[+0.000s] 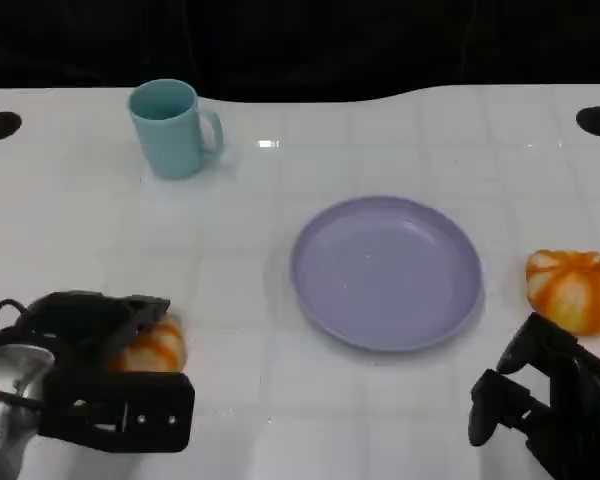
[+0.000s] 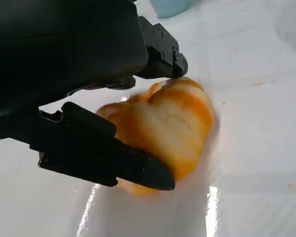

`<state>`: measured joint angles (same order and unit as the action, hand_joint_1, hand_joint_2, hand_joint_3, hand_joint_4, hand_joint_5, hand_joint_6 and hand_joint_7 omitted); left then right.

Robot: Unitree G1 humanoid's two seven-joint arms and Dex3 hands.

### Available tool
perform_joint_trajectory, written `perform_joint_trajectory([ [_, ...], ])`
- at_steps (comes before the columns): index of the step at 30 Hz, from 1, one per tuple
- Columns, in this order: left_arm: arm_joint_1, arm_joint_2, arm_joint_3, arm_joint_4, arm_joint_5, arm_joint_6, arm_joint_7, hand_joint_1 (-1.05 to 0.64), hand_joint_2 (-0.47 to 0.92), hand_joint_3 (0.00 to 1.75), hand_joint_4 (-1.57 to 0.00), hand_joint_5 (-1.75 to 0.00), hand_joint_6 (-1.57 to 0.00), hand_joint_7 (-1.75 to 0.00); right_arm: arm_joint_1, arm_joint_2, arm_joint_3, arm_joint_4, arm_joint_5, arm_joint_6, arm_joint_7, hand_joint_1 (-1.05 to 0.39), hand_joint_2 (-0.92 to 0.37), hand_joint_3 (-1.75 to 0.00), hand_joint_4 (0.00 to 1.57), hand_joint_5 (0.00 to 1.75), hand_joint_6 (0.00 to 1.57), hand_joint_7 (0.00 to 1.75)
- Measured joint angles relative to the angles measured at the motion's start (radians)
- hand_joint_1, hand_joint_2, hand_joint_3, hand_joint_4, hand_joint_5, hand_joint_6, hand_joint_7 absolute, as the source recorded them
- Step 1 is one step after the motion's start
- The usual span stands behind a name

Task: Grasp the bread from the table and place it into the plate.

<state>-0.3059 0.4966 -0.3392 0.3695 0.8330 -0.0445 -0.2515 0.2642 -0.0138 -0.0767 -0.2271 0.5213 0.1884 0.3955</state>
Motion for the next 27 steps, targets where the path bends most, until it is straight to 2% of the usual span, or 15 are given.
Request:
perform_joint_trajectory([
  [1, -0.001, 0.000, 0.001, 0.007, -0.015, -0.004, 0.006, -0.29, 0.92, 0.08, -0.47, -0.26, -0.47, -0.08, 0.000, 0.000, 0.000, 0.000, 0.000, 0.000, 0.000, -0.59, -0.92, -0.39, 0.74, 1.75, 0.58, 1.58],
  [2, -0.001, 0.000, 0.001, 0.011, -0.023, -0.006, 0.013, -0.25, 0.92, 0.11, -0.61, -0.59, -0.58, -0.11, 0.000, 0.000, 0.000, 0.000, 0.000, 0.000, 0.000, -0.59, -0.92, -0.39, 0.74, 1.75, 0.58, 1.59],
  [3, -0.001, -0.001, 0.001, 0.017, -0.029, -0.011, 0.028, -0.23, 0.92, 0.16, -0.60, -1.12, -0.71, -0.11, 0.000, 0.000, 0.000, 0.000, 0.000, 0.000, 0.001, -0.59, -0.92, -0.39, 0.74, 1.75, 0.58, 1.59],
  [4, -0.001, -0.002, 0.002, 0.025, -0.038, -0.019, 0.049, -0.22, 0.92, 0.17, -0.59, -1.26, -0.74, -0.11, 0.000, 0.000, 0.000, 0.000, 0.000, 0.000, 0.001, -0.59, -0.92, -0.39, 0.74, 1.75, 0.58, 1.59],
  [5, -0.001, -0.004, 0.003, 0.033, -0.046, -0.026, 0.074, -0.23, 0.92, 0.19, -0.67, -1.42, -0.90, -0.17, 0.000, 0.000, 0.000, 0.000, 0.000, 0.001, 0.000, -0.59, -0.92, -0.41, 0.74, 1.75, 0.58, 1.59],
  [8, -0.013, -0.011, 0.003, 0.075, -0.063, -0.061, 0.144, -0.25, 0.92, 0.24, -0.78, -1.53, -1.11, -0.28, 0.000, 0.000, 0.000, -0.001, 0.000, 0.001, 0.001, -0.60, -0.92, -0.40, 0.74, 1.75, 0.58, 1.60],
  [9, -0.019, -0.012, 0.003, 0.092, -0.065, -0.077, 0.165, -0.26, 0.92, 0.27, -0.80, -1.66, -0.88, -1.04, 0.000, 0.000, 0.000, -0.001, 0.000, 0.001, 0.001, -0.59, -0.92, -0.40, 0.74, 1.75, 0.58, 1.60],
  [10, -0.024, -0.013, 0.001, 0.111, -0.066, -0.099, 0.198, -0.26, 0.92, 0.28, -0.82, -1.70, -0.75, -1.39, 0.000, 0.000, -0.001, -0.001, 0.000, 0.001, 0.001, -0.59, -0.92, -0.40, 0.74, 1.75, 0.58, 1.60],
  [12, -0.030, -0.016, -0.002, 0.152, -0.064, -0.144, 0.284, -0.27, 0.92, 0.31, -0.84, -1.74, -0.64, -1.67, -0.001, 0.000, -0.001, 0.000, 0.000, 0.001, 0.001, -0.59, -0.92, -0.40, 0.74, 1.75, 0.58, 1.60],
  [18, -0.039, -0.027, -0.008, 0.257, -0.062, -0.260, 0.485, -0.24, 0.92, 0.39, -0.91, -1.75, -0.63, -1.75, -0.002, -0.001, -0.003, 0.000, 0.002, 0.003, 0.001, -0.59, -0.92, -0.38, 0.74, 1.75, 0.59, 1.59],
  [22, -0.049, -0.032, -0.012, 0.292, -0.063, -0.290, 0.529, -0.23, 0.91, 0.39, -0.90, -1.75, -0.63, -1.75, -0.003, -0.001, -0.003, 0.000, 0.003, 0.006, 0.001, -0.59, -0.92, -0.39, 0.74, 1.75, 0.59, 1.58],
  [23, -0.052, -0.032, -0.014, 0.298, -0.063, -0.294, 0.533, -0.19, 0.83, 0.49, -0.88, -1.75, -0.63, -1.75, -0.003, -0.001, -0.003, 0.000, 0.003, 0.006, 0.001, -0.60, -0.92, -0.39, 0.74, 1.75, 0.60, 1.59],
  [25, -0.052, -0.041, -0.002, 0.298, -0.096, -0.308, 0.532, -0.18, 0.64, 0.96, -0.87, -1.75, -0.66, -1.75, -0.008, -0.001, -0.005, 0.007, 0.004, 0.006, 0.002, -0.60, -0.92, -0.38, 0.75, 1.75, 0.60, 1.60],
  [27, -0.054, -0.069, 0.030, 0.283, -0.167, -0.317, 0.530, -0.22, 0.58, 1.15, -0.87, -1.75, -0.67, -1.75, -0.015, -0.002, -0.006, 0.018, 0.003, 0.006, 0.004, -0.60, -0.92, -0.37, 0.75, 1.75, 0.61, 1.60],
])
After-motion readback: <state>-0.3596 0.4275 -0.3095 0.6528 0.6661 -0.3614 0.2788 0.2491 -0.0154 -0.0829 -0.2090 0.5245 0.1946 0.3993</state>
